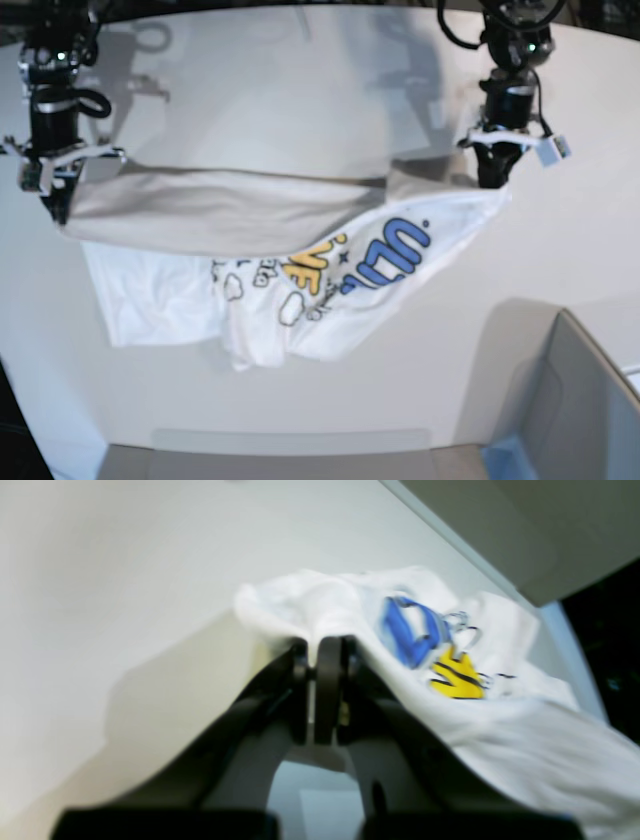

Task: Layout the t-shirt on the table in an organized manner, then fold the t-shirt properly
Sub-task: 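Lift the t-shirt high with both grippers and swing it flat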

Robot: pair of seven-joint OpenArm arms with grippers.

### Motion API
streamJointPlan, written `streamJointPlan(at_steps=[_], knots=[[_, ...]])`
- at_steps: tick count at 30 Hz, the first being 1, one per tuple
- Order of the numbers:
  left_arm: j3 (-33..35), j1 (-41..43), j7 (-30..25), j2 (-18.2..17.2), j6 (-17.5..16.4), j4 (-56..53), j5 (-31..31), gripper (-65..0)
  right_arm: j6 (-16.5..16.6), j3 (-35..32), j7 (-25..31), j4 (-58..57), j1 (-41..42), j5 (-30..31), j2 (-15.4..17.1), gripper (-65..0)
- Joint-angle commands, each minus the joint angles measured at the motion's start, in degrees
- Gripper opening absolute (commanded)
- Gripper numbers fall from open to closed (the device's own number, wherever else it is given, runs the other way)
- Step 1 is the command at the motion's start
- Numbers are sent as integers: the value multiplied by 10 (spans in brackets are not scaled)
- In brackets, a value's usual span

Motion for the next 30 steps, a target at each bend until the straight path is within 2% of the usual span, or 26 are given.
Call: streamJointPlan(at_steps=[1,4,6,9,14,17,19,21,23,26,28,30], knots=[[-9,4,-15,-5,-4,11,-2,-650,-24,14,32,10,1,3,1,-650],[-29,31,-14,-5,-3,19,-2,-650,-98,31,38,10,-1,3,-8,-650],[-38,55,-14,-5,-3,26,-2,-650,-128,33,38,10,-3,3,-8,-650],[-52,87,12,-5,-3,26,-2,-650,-131,29,38,10,-29,3,-8,-650],[-69,100,104,-5,-4,26,-2,-650,-131,-6,37,10,-65,3,-3,-650],[-65,96,112,-5,-4,26,-2,-650,-131,-32,35,7,-61,3,17,-650],[-64,85,114,-5,-4,26,0,-650,-131,-56,1,6,-32,3,41,-650],[-63,40,120,-5,-4,26,0,-650,-131,-73,-63,5,20,3,65,-650],[-64,-14,165,-5,-2,25,0,-650,-125,-86,-120,2,81,4,81,-650],[-67,-134,280,-5,-1,20,2,-650,-57,-117,-208,-29,193,4,108,-650],[-65,-225,345,-5,0,-9,2,-650,-22,-133,-239,-70,275,4,109,-650],[-63,-312,362,-5,0,-79,4,-650,-14,-159,-246,-124,345,4,108,-650]])
